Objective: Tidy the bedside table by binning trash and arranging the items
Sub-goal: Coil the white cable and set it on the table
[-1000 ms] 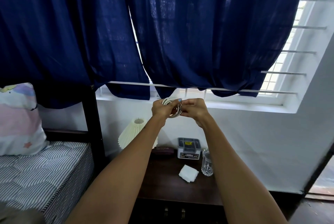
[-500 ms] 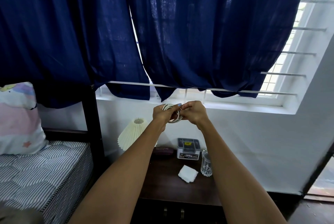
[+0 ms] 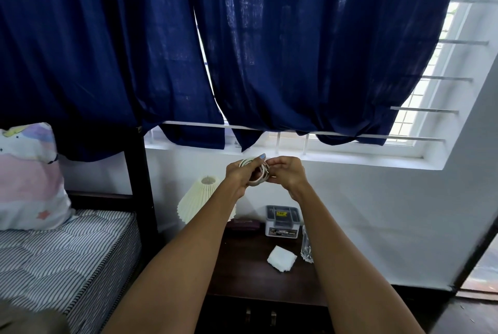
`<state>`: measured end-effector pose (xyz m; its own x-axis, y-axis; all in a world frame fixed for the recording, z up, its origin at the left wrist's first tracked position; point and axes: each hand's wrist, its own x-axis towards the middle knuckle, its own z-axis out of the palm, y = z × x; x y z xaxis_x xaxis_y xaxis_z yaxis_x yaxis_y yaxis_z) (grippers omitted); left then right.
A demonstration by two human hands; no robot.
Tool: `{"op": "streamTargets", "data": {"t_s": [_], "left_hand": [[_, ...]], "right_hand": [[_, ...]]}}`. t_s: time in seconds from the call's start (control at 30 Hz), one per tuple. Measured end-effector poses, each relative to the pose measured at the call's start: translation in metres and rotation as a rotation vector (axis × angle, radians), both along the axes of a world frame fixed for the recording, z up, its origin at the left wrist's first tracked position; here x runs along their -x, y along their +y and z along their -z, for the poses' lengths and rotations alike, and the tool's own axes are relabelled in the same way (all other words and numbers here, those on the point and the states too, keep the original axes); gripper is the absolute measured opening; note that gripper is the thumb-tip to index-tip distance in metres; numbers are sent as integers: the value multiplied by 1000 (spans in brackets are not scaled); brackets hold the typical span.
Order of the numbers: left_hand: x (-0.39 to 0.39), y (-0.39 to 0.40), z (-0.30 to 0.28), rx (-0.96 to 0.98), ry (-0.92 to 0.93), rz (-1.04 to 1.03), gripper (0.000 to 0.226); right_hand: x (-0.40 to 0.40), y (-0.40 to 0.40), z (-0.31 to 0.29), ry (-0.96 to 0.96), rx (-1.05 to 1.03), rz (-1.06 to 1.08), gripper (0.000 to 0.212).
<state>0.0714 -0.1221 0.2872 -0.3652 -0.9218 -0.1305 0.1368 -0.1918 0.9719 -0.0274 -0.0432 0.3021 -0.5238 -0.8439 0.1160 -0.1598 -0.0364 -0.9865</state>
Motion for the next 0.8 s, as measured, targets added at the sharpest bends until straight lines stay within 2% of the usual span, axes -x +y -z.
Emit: {"op": "streamTargets", "data": {"t_s": [0.13, 0.23, 0.33, 0.43, 0.57, 0.8], "left_hand": [[-1, -3, 4, 40, -8, -18, 43], [1, -3, 3, 110, -43, -69, 42], [2, -2, 0, 141, -44, -91, 45], [2, 0, 1, 131, -33, -87, 49], [-2, 2, -1, 115, -8, -48, 29], [-14, 3, 0, -38, 78, 21, 16]], "right_hand": [[4, 3, -1, -161, -7, -106, 11], [4, 5, -4, -255, -30, -208, 11], [1, 5, -3, -310, -50, -269, 28], [0, 5, 0, -311, -31, -234, 32], [3, 2, 6, -299, -18, -122, 32], [5, 1, 12, -320, -8, -26, 33]]}}
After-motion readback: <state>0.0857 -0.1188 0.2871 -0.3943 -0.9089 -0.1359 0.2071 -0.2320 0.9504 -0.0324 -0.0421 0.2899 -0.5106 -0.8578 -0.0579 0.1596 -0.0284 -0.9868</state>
